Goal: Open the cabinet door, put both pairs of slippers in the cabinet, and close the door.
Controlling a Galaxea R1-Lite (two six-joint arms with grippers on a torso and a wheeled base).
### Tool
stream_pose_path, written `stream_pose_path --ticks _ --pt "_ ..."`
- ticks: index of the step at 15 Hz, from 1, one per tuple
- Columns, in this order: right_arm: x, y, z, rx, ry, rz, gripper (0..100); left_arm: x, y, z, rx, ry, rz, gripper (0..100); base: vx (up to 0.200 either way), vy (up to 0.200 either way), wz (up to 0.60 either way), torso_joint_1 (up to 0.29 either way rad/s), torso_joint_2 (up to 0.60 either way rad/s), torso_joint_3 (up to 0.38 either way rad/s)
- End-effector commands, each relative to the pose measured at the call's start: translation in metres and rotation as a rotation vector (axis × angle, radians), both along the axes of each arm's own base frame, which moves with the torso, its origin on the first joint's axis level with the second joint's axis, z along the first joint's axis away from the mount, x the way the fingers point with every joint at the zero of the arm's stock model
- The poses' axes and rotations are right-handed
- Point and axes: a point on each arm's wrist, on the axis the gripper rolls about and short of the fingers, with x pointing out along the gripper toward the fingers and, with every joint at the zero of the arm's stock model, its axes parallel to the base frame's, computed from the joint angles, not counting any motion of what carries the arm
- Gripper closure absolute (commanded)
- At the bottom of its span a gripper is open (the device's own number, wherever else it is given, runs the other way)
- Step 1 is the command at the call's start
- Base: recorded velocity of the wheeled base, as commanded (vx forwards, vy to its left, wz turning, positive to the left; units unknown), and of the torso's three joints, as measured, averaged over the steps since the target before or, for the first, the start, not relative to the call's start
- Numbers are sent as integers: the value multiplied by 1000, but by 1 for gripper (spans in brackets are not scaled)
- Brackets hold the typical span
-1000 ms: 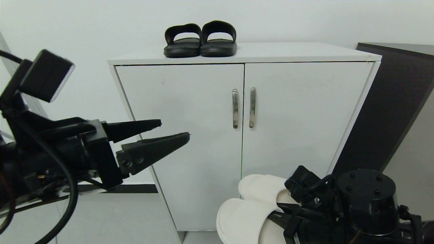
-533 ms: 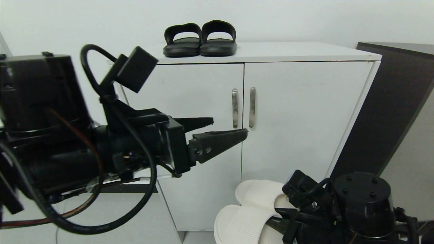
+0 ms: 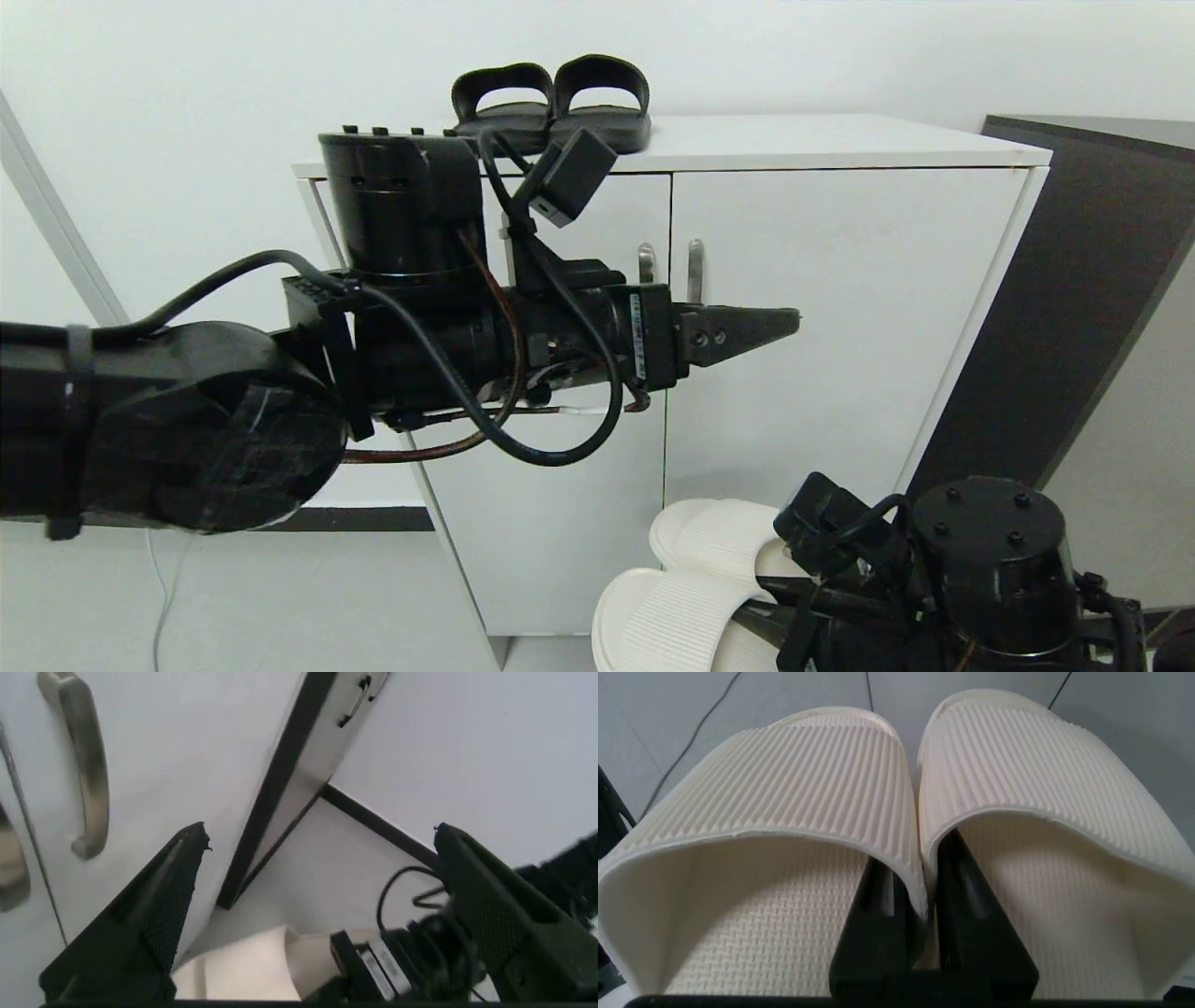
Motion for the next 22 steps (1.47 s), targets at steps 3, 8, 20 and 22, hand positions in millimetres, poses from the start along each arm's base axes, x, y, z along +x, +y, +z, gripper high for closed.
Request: stream_pose_path --ticks 3,8,20,22 --pt "0 0 1 3 -4 -3 100 14 -9 -5 6 13 89 0 0 0 0 0 0 0" --pt "0 0 0 0 -3 -4 100 18 -9 -2 0 -2 230 0 0 0 0 0 0 0" --pt "0 0 -1 -3 1 -1 100 53 -33 -23 24 20 290 0 0 0 0 0 0 0" --pt "-2 1 0 -3 -1 7 100 53 -33 -22 20 24 290 100 0 0 0 0 0 0"
